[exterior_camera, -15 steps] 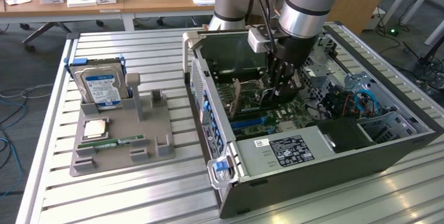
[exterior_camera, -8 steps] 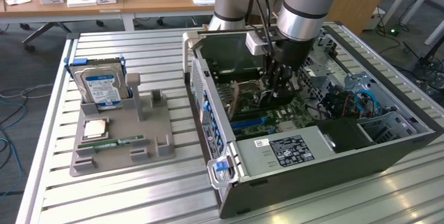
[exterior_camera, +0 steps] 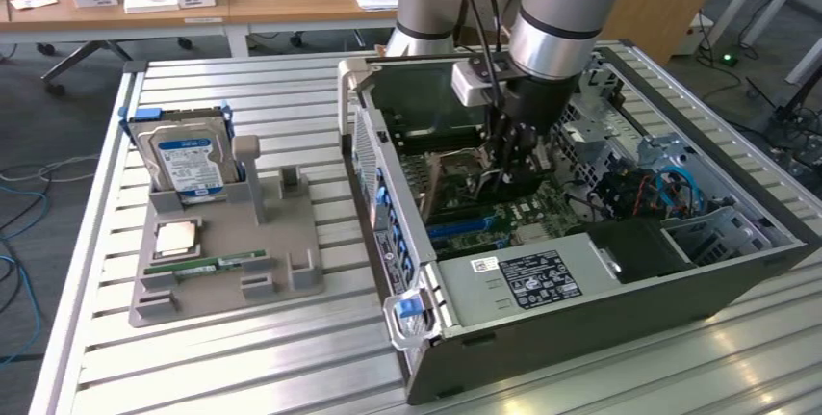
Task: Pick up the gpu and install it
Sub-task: 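Insert the gpu into the slot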
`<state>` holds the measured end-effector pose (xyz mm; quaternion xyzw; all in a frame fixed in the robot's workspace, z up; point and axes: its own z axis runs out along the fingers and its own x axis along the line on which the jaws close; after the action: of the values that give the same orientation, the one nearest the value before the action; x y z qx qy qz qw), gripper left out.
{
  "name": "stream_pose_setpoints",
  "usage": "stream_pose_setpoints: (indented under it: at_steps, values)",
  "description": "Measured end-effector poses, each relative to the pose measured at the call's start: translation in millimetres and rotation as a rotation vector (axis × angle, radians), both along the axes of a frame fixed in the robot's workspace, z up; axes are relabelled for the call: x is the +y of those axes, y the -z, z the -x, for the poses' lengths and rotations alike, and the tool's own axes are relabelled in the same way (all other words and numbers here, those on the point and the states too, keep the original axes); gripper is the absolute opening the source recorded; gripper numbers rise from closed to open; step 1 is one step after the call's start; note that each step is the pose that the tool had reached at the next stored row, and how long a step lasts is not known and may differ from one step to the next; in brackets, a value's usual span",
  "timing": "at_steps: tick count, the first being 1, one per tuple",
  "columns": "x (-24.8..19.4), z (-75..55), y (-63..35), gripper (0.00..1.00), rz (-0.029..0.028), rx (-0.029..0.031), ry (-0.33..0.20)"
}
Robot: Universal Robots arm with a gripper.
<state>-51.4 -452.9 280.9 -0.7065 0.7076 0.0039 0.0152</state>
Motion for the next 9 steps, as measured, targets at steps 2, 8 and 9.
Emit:
stream_pose_setpoints:
  at_steps: [2,8,9]
  values:
    - [-0.2,0.6,0.9,0.26,0.0002,0.0001,0.0]
    - [-1.3,2.1,2.7,0.26,-0.0001,0.0,0.0]
    - [-1.4,2.7,2.9,0.26,0.0001,0.0001,0.0]
